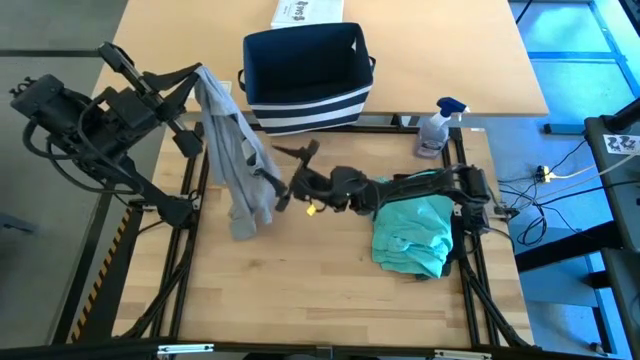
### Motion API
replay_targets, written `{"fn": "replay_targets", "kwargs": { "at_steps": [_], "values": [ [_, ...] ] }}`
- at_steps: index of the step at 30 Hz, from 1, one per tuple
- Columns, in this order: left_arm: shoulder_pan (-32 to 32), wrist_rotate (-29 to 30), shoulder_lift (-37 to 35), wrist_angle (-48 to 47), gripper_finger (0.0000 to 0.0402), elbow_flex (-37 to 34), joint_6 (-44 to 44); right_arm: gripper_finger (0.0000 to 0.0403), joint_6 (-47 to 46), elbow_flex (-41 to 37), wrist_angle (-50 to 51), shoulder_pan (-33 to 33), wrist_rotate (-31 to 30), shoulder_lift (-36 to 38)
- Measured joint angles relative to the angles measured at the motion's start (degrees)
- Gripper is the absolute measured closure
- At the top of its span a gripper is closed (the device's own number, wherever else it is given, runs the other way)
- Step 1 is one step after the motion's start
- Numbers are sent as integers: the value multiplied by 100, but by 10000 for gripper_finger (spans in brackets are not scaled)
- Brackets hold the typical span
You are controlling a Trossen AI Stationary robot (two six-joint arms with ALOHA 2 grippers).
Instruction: Fold Laundry from Bin
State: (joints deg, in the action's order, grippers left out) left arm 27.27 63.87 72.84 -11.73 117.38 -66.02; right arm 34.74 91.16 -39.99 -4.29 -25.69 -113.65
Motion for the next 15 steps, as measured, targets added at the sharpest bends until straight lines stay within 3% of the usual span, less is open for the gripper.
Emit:
{"fn": "replay_targets", "kwargs": {
  "at_steps": [9, 15],
  "values": [
    [0, -191, -2, -33, 401, 0, 116, 136, -703, 98, 456, 449, 151, -87],
    [0, -148, -4, -31, 401, 2, 112, 139, -902, 98, 763, 318, 475, -87]
  ]
}}
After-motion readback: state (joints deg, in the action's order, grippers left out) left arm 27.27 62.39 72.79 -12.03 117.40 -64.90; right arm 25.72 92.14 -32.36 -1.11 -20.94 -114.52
